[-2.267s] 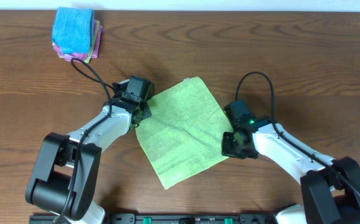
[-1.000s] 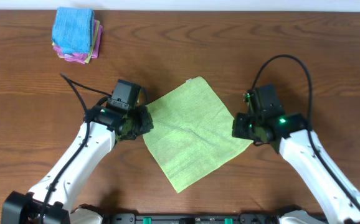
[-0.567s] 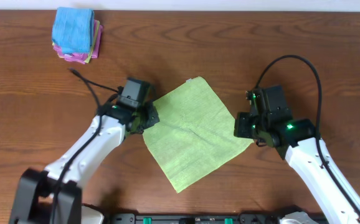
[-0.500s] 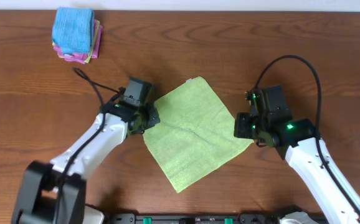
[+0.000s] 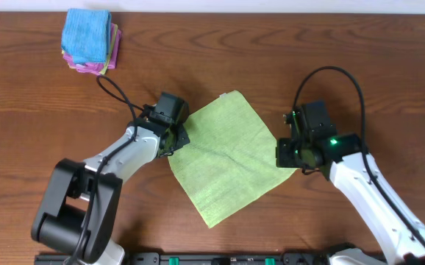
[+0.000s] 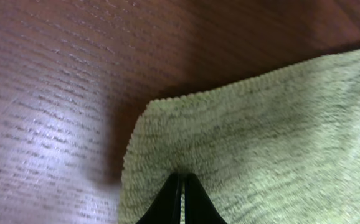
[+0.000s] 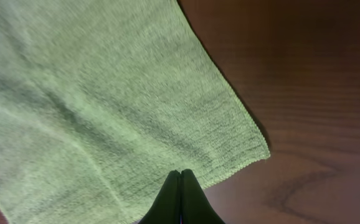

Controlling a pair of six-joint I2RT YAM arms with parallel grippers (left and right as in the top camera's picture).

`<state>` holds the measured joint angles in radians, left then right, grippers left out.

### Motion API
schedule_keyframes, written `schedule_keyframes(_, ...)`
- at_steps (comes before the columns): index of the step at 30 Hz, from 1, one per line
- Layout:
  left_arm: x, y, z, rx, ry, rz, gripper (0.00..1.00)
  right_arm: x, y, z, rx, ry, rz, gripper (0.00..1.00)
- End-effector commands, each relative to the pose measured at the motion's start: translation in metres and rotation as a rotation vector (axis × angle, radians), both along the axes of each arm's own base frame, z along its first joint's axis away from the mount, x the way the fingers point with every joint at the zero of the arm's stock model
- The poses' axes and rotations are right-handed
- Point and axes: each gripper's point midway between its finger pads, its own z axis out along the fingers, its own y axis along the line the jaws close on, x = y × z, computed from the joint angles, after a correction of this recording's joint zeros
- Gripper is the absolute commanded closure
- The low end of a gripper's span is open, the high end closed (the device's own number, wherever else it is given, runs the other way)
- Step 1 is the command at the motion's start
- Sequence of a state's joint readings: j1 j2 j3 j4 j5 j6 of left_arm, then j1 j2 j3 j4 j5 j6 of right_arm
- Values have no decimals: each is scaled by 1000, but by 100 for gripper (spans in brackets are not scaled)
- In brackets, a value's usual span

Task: Fold the cloth
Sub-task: 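Hold both cloth edges and pull them apart to smooth the cloth, then drag the cloth down with both grippers to square it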

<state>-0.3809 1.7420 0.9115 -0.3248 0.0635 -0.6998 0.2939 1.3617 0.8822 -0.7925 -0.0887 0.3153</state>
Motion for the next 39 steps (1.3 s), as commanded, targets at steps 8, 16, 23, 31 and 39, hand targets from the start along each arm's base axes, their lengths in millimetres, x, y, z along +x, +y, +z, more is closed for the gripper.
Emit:
schedule_keyframes(8,12,7,-19,75,-23,-31,94,-8,-6,-37,-66,127,50,98)
schedule_keyframes(16,37,1,-8,87,-119,-118,95,-9,1,-60,-79,179,75,98)
schedule_keyframes(23,48,5,-2,95,-153,-139,94,-2,2,-76,-179,156,70,98)
schedule_keyframes(31,57,7,2,96,-190,-165,95,-14,2,-100,-217,241,68,99)
schedule_keyframes(39,66,3,7,88,-234,-178,94,-38,36,-102,-170,293,127,99)
